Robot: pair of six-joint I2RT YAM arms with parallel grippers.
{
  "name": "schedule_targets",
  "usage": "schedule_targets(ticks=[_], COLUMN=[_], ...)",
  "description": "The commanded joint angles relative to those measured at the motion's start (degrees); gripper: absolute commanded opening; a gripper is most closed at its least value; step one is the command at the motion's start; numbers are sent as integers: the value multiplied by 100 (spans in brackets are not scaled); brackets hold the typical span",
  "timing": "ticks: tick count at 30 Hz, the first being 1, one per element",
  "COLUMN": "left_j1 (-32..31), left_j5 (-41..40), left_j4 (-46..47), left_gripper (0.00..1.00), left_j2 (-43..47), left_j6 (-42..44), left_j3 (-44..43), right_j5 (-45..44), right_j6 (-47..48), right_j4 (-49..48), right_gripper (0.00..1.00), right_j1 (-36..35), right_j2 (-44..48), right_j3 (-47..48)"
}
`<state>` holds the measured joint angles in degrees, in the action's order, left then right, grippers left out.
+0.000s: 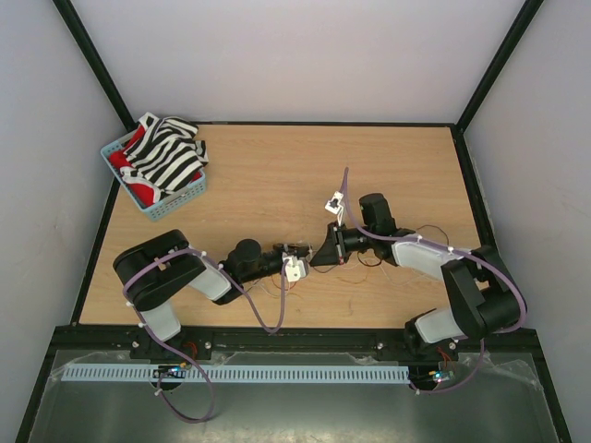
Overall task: Zip-tie the wires
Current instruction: Tie the cable at the center of the board.
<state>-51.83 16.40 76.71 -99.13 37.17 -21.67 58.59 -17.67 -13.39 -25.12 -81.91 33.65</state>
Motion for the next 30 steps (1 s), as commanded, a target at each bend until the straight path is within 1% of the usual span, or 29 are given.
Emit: schedule_targets(ticks=[1, 10, 30], left_j1=[-11, -11, -11], left_j5=[293, 369, 188], left_j4=[248, 256, 301], left_gripper=[0, 0, 11], left_j2=[163, 140, 224], left_j6=[-120, -147, -214], left_j3=[4, -4, -61], right_j5=[122, 135, 201], right_j6=[206, 86, -59], right_j4=[-102, -299, -592], right_gripper=[0, 0, 0], right_j1=[34, 35, 36], right_j2=[138, 161, 87], right_j3=[-74, -128, -267])
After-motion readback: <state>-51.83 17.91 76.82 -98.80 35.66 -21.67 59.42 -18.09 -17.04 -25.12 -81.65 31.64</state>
